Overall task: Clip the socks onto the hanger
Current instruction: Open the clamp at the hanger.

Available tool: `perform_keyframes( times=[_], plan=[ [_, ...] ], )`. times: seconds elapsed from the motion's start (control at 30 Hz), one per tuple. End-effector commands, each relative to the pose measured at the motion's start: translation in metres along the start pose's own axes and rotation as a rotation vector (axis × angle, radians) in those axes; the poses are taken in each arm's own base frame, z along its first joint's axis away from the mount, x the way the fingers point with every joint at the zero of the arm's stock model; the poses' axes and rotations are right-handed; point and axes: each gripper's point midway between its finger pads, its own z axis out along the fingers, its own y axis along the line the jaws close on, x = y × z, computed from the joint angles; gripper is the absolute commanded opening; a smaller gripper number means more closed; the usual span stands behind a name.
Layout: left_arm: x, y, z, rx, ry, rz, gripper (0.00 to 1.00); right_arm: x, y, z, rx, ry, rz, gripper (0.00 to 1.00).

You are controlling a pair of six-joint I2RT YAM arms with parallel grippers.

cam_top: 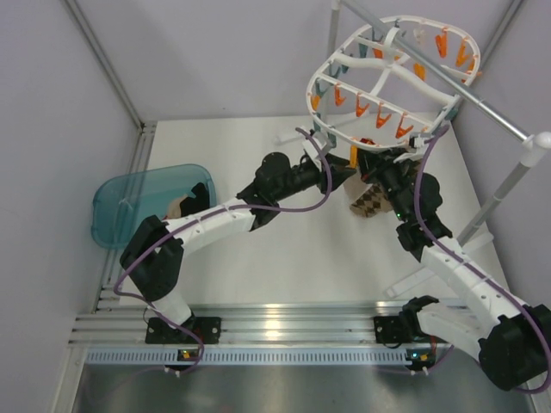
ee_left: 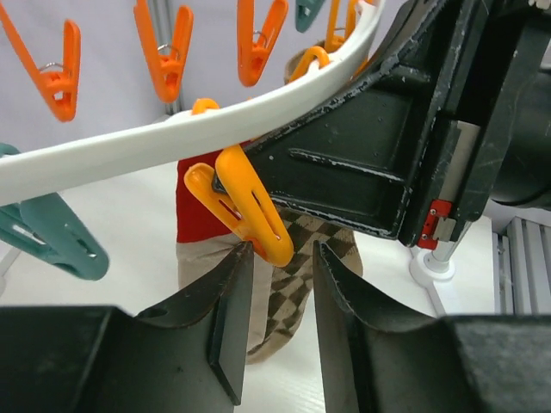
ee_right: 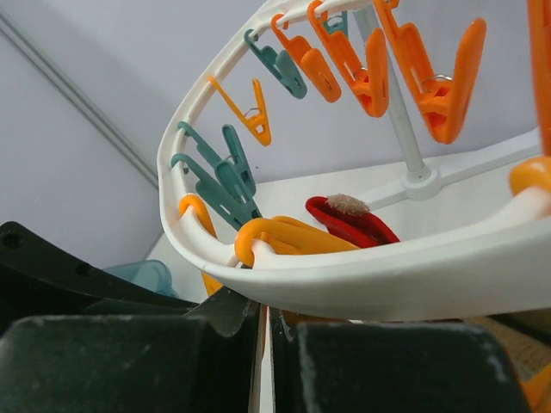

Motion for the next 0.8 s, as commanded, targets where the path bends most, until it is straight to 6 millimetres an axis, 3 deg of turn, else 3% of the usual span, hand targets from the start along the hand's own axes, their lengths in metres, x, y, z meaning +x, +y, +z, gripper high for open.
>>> perform_keyframes(
  times=[0.0,0.37,0.6,0.77],
  plan=[
    [-0.004,-0.031,-0.004,0.096,0.018,0.010,0.38,-0.026,0.026,0.000,-0.093,-0.048,0.032,0.00],
    [-0.016,-0.010,0.011,0.007,-0.012,0.048,0.47,-0.026,0.025,-0.007,-0.080,-0.026,0.009,0.00],
    [-0.016,0.013,0.023,-0.097,0.010,0.078,0.44,-0.027,0.026,-0.011,-0.081,-0.017,-0.002,0.00],
    [-0.010,0.018,0.026,-0.122,0.041,0.075,0.40,-0.026,0.028,-0.012,-0.090,-0.011,-0.007,0.00]
  ],
)
